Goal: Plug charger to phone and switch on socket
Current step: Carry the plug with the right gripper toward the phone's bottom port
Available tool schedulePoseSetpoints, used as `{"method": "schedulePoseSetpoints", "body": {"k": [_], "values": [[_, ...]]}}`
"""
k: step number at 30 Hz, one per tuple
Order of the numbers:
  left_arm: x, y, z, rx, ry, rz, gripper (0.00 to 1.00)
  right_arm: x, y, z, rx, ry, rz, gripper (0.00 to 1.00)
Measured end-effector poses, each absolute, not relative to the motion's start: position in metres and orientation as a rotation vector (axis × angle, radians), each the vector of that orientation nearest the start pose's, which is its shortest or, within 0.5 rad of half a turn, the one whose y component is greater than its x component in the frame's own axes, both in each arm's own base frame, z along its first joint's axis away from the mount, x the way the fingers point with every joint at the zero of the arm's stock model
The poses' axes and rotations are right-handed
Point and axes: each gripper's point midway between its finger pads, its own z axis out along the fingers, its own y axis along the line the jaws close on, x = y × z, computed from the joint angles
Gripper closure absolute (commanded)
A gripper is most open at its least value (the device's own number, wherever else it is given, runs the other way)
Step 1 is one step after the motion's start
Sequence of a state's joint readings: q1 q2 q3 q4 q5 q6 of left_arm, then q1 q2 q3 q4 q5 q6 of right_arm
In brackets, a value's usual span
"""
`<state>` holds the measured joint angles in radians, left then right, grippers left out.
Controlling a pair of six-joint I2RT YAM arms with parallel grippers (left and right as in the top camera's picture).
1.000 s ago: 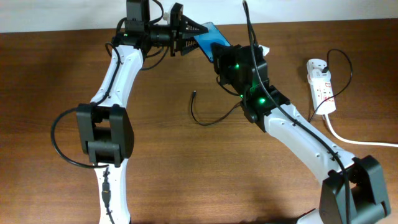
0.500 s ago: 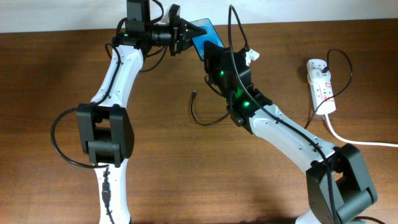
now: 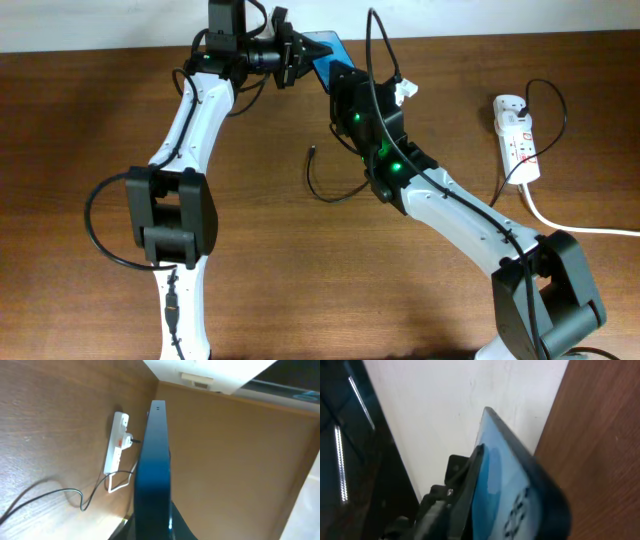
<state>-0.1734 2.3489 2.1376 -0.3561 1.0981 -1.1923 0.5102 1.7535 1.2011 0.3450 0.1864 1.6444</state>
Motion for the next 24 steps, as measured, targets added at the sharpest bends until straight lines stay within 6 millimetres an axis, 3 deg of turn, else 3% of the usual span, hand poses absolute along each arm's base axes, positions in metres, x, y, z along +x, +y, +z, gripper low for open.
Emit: {"method": "schedulePoseSetpoints", "body": {"k": [2,4,5,7,9,11,12,15,17,19,20,21,23,24], "values": [[0.554,-0.250,0.226,-0.435,2.381,-1.863,1.00,0.493,0.236,0.244,1.167,1.625,1.319,0.51],[0.556,-0.242,0.227,-0.405,2.365,-1.859,1.00,0.496,0.232,0.241,1.029,1.729,1.302,0.46],[0.558,-0.232,0.228,-0.384,2.350,-1.854,1.00,0.503,0.214,0.237,0.940,1.795,1.277,0.44],[0.563,-0.198,0.225,-0.379,2.330,-1.834,1.00,0.510,0.180,0.225,0.878,1.887,1.224,0.42],[0.564,-0.161,0.219,-0.424,2.330,-1.826,1.00,0.501,0.151,0.194,0.836,2.065,1.160,0.42],[0.558,-0.127,0.214,-0.431,2.326,-1.832,1.00,0.483,0.129,0.164,0.828,2.225,1.097,0.38],[0.554,-0.125,0.213,-0.424,2.331,-1.842,1.00,0.478,0.129,0.159,0.811,2.258,1.089,0.31],[0.534,-0.121,0.212,-0.359,2.343,-1.914,1.00,0.464,0.140,0.149,0.642,2.352,1.044,0.30],[0.530,-0.110,0.211,-0.354,2.335,-1.921,1.00,0.457,0.171,0.148,0.493,2.383,1.065,0.35],[0.526,-0.096,0.209,-0.359,2.324,-1.911,1.00,0.455,0.195,0.135,0.405,2.409,1.108,0.39],[0.525,-0.094,0.209,-0.357,2.321,-1.914,1.00,0.459,0.209,0.122,0.382,2.448,1.132,0.43],[0.524,-0.095,0.210,-0.340,2.315,-1.922,1.00,0.453,0.227,0.092,0.371,2.578,1.140,0.46],[0.523,-0.097,0.211,-0.320,2.310,-1.931,1.00,0.453,0.247,0.066,0.335,2.691,1.146,0.48],[0.522,-0.097,0.212,-0.313,2.306,-1.935,1.00,0.455,0.252,0.063,0.321,2.697,1.148,0.51]]}}
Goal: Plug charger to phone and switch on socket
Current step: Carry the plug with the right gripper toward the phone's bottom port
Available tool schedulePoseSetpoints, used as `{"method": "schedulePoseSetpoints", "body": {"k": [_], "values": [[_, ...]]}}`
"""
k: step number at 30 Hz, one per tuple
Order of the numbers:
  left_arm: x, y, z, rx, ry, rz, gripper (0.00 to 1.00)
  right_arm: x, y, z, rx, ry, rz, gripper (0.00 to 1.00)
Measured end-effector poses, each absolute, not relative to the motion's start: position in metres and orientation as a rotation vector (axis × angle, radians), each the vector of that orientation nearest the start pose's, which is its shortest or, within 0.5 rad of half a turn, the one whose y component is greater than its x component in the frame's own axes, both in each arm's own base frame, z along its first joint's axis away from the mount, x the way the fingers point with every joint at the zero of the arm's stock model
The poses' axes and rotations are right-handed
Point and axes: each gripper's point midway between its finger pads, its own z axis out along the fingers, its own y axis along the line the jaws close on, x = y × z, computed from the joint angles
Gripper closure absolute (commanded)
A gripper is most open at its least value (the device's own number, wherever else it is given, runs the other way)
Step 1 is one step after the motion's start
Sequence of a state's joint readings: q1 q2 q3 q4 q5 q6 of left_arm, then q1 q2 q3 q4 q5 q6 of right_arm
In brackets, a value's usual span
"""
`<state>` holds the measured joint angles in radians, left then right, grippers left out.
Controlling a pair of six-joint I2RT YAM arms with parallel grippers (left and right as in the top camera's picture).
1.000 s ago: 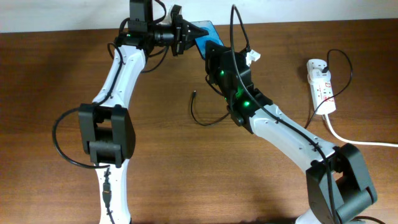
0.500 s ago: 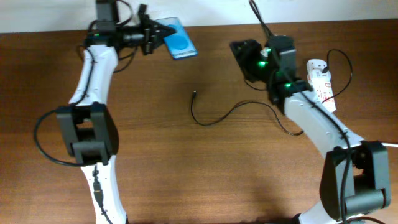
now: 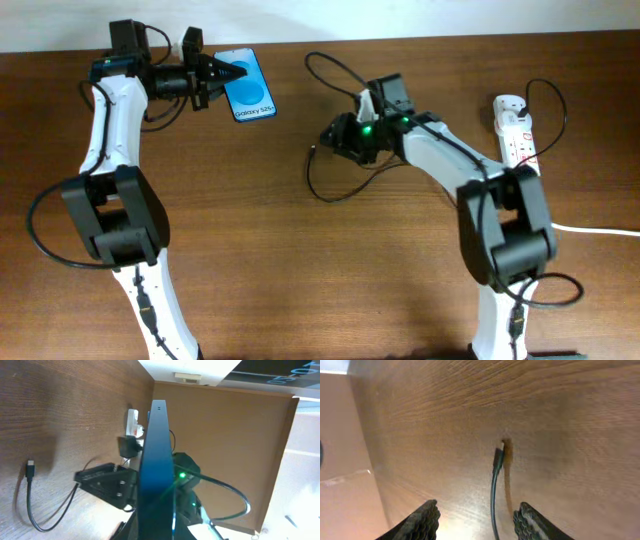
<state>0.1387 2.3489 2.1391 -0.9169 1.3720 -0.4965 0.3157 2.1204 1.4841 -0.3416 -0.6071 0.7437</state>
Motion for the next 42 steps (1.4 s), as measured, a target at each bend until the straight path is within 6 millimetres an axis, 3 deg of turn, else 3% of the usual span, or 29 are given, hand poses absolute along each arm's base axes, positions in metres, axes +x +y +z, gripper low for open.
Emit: {"method": "schedulePoseSetpoints", "body": {"k": [8,17,24,27,33,36,39,40,42], "values": [[0.522,-0.097,0.213,-0.306,2.301,-1.940,1.00,0.436,0.283,0.018,0.238,2.799,1.108,0.65],[0.522,-0.097,0.213,-0.306,2.301,-1.940,1.00,0.443,0.291,0.009,0.216,2.778,1.110,0.70],[0.522,-0.097,0.212,-0.306,2.301,-1.939,1.00,0.450,0.292,0.006,0.209,2.756,1.100,0.78],[0.522,-0.097,0.212,-0.306,2.302,-1.939,1.00,0.451,0.291,0.002,0.217,2.758,1.083,0.96],[0.523,-0.097,0.209,-0.316,2.314,-1.914,1.00,0.449,0.284,0.001,0.245,2.784,1.135,0.96],[0.523,-0.097,0.209,-0.317,2.314,-1.913,1.00,0.455,0.264,0.002,0.240,2.770,1.238,0.96],[0.523,-0.096,0.209,-0.317,2.315,-1.911,1.00,0.451,0.250,0.008,0.095,2.732,1.330,0.96],[0.524,-0.096,0.209,-0.317,2.315,-1.911,1.00,0.447,0.250,0.019,0.039,2.707,1.381,0.96],[0.523,-0.096,0.209,-0.314,2.315,-1.910,1.00,0.440,0.253,0.082,-0.131,2.587,1.467,0.96]]}}
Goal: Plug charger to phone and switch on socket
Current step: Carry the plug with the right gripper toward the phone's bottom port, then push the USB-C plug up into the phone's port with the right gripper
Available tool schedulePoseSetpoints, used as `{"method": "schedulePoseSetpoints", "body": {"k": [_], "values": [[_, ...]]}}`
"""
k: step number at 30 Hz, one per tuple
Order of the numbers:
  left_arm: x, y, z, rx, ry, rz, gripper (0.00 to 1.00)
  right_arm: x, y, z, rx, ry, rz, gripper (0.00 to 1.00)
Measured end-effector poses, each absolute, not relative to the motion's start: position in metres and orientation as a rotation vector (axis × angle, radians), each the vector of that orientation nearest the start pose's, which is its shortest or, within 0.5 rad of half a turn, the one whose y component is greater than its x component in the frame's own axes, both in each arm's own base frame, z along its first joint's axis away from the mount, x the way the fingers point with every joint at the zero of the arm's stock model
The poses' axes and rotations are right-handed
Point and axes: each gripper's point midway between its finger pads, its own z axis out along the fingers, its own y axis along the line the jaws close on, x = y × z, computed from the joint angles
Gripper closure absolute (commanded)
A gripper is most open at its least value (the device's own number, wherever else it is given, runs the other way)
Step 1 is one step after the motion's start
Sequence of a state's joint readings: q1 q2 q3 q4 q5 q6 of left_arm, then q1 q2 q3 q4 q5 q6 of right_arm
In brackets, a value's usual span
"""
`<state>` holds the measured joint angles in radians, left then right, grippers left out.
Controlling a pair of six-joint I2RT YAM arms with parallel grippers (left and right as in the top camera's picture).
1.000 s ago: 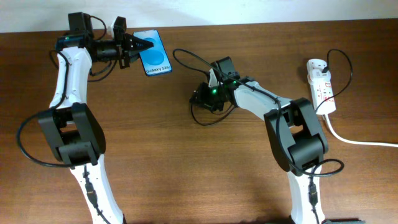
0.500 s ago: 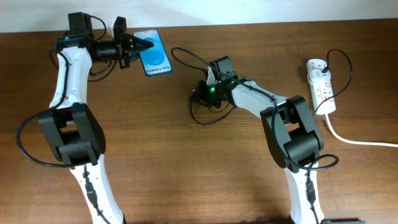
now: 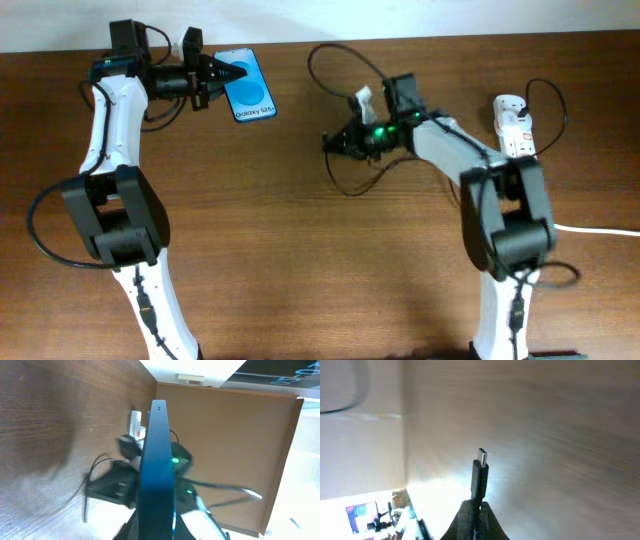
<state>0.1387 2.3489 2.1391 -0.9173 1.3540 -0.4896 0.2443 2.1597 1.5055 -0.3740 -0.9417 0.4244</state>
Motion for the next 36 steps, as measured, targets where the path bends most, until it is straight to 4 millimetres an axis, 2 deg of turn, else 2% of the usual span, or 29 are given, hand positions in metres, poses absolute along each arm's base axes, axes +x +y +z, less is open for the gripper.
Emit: {"method": "schedulePoseSetpoints", "body": {"k": [3,4,5,7,9,12,13,15,16,17,19,24,26,30,36], "values": [[0.522,-0.102,0.210,-0.278,2.310,-1.917,1.00,0.412,0.250,0.173,-0.340,2.447,1.465,0.96],[0.521,-0.105,0.212,-0.253,2.302,-1.928,1.00,0.403,0.248,0.190,-0.375,2.426,1.458,0.96],[0.518,-0.111,0.215,-0.214,2.289,-1.951,1.00,0.391,0.246,0.220,-0.436,2.366,1.442,0.96],[0.516,-0.115,0.217,-0.190,2.282,-1.969,1.00,0.373,0.241,0.229,-0.435,2.403,1.445,0.96],[0.514,-0.121,0.219,-0.166,2.277,-1.985,1.00,0.347,0.240,0.245,-0.487,2.412,1.448,0.96],[0.510,-0.137,0.220,-0.125,2.288,-2.003,1.00,0.325,0.268,0.240,-0.627,2.401,1.473,0.96],[0.507,-0.149,0.220,-0.092,2.297,-2.013,1.00,0.318,0.283,0.242,-0.676,2.379,1.487,0.96],[0.504,-0.161,0.221,-0.051,2.301,-2.021,1.00,0.332,0.295,0.244,-0.643,2.289,1.515,0.96],[0.503,-0.164,0.221,-0.038,2.300,-2.024,1.00,0.336,0.298,0.237,-0.600,2.278,1.539,0.96],[0.503,-0.167,0.222,-0.028,2.298,-2.029,1.00,0.334,0.297,0.219,-0.513,2.325,1.585,0.96],[0.504,-0.166,0.223,-0.013,2.288,-2.024,1.00,0.338,0.299,0.209,-0.442,2.296,1.632,0.96],[0.505,-0.167,0.224,0.006,2.279,-2.019,1.00,0.348,0.301,0.211,-0.312,2.275,1.675,0.96],[0.503,-0.174,0.226,0.037,2.269,-2.035,1.00,0.350,0.301,0.210,-0.268,2.290,1.674,0.96],[0.492,-0.194,0.232,0.101,2.261,-2.098,1.00,0.354,0.301,0.212,-0.247,2.276,1.674,0.96],[0.492,-0.193,0.235,0.110,2.244,-2.120,1.00,0.356,0.302,0.216,-0.258,2.252,1.679,0.96]]}}
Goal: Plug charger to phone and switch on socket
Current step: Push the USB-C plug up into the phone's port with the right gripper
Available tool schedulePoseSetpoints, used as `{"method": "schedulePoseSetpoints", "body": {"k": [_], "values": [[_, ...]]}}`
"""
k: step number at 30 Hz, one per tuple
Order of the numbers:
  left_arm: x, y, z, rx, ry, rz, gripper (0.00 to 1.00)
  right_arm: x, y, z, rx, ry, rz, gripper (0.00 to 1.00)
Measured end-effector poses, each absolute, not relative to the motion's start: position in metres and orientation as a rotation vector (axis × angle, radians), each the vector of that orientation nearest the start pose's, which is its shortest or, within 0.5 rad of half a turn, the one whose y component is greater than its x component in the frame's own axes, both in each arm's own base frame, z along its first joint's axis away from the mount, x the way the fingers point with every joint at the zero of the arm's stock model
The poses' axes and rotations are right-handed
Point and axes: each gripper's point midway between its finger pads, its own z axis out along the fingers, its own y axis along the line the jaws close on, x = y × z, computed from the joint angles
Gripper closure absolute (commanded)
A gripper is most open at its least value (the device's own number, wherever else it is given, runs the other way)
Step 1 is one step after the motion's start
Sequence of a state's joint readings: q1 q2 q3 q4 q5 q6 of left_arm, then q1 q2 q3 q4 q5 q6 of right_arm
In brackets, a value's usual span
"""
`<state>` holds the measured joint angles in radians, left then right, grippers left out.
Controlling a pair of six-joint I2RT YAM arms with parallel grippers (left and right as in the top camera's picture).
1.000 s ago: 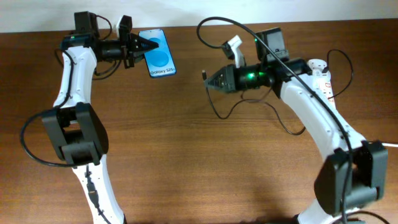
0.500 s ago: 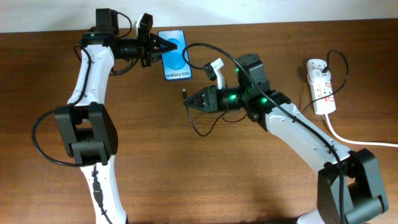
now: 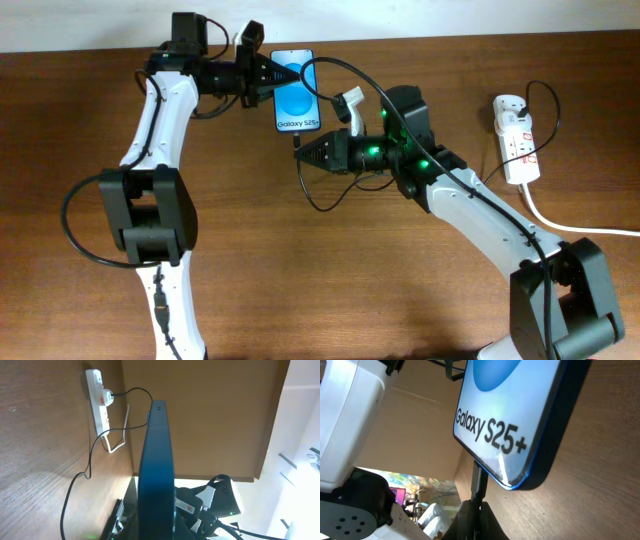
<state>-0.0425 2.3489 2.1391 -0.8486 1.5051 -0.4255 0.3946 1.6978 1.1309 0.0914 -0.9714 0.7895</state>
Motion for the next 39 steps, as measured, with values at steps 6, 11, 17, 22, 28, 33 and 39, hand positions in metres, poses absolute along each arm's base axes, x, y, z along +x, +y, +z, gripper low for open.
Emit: {"method": "schedulePoseSetpoints", "body": {"k": [6,11,17,22,28,33,39], "values": [[0.491,-0.190,0.238,0.118,2.224,-2.141,1.00,0.354,0.304,0.222,-0.292,2.221,1.701,0.96],[0.493,-0.190,0.239,0.144,2.208,-2.126,1.00,0.354,0.298,0.225,-0.309,2.207,1.733,0.96],[0.498,-0.178,0.239,0.121,2.196,-2.112,1.00,0.350,0.299,0.227,-0.328,2.205,1.755,0.96],[0.498,-0.178,0.239,0.121,2.197,-2.114,1.00,0.350,0.299,0.227,-0.328,2.205,1.755,0.96],[0.494,-0.182,0.238,0.098,2.218,-2.134,1.00,0.350,0.299,0.227,-0.328,2.205,1.755,0.96],[0.489,-0.194,0.238,0.114,2.234,-2.151,1.00,0.350,0.299,0.227,-0.328,2.205,1.754,0.96],[0.489,-0.194,0.238,0.109,2.236,-2.153,1.00,0.353,0.295,0.227,-0.316,2.204,1.751,0.96]]}}
